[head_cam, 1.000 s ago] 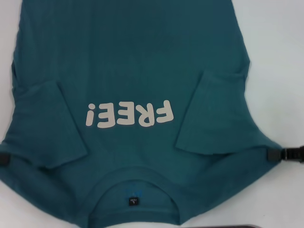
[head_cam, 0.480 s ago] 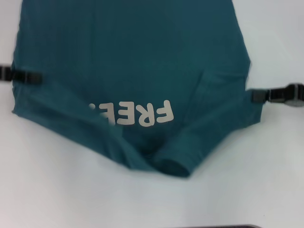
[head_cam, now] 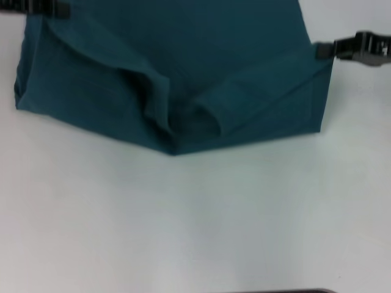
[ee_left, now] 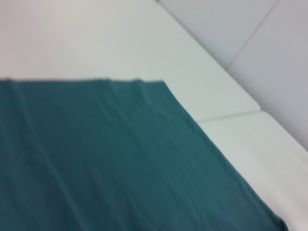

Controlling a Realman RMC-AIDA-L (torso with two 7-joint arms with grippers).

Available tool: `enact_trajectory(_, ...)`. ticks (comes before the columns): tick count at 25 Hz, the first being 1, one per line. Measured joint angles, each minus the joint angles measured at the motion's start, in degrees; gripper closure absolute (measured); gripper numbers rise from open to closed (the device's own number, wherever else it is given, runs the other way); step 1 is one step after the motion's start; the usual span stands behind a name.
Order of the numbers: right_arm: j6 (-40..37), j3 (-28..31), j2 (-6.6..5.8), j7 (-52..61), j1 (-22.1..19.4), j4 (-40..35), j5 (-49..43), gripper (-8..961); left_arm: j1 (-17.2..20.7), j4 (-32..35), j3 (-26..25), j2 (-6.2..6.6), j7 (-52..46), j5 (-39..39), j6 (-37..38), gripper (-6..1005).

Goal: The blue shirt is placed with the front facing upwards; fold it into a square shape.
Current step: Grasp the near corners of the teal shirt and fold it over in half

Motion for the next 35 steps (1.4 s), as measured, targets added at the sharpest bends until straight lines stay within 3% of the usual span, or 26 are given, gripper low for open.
enact_trajectory(5, 3.6, -0.2, -0.66, 0.9, 2.5, 0.0, 0.7, 918, -1.7, -0.1, 0.3, 1.21, -1.6, -3.6, -4.5, 974)
enact_trajectory(19, 13.5, -3.6, -0.42, 1.8, 7.0, 0.5, 1.4, 916, -3.2, 3.5, 0.8, 1.74, -2.0, -6.9, -14.8, 969)
enact_trajectory(26, 19.2, -4.7, -0.02, 0.6, 7.6, 4.0, 1.5, 914, -2.8, 5.7, 1.1, 0.72, -0.4, -9.5, -18.2, 966)
enact_trajectory(35, 24.8, -5.0, 1.56, -2.9, 6.9, 7.8, 4.0, 913, -0.4, 7.2, 0.7, -2.21, 2.0, -10.0, -24.2, 962)
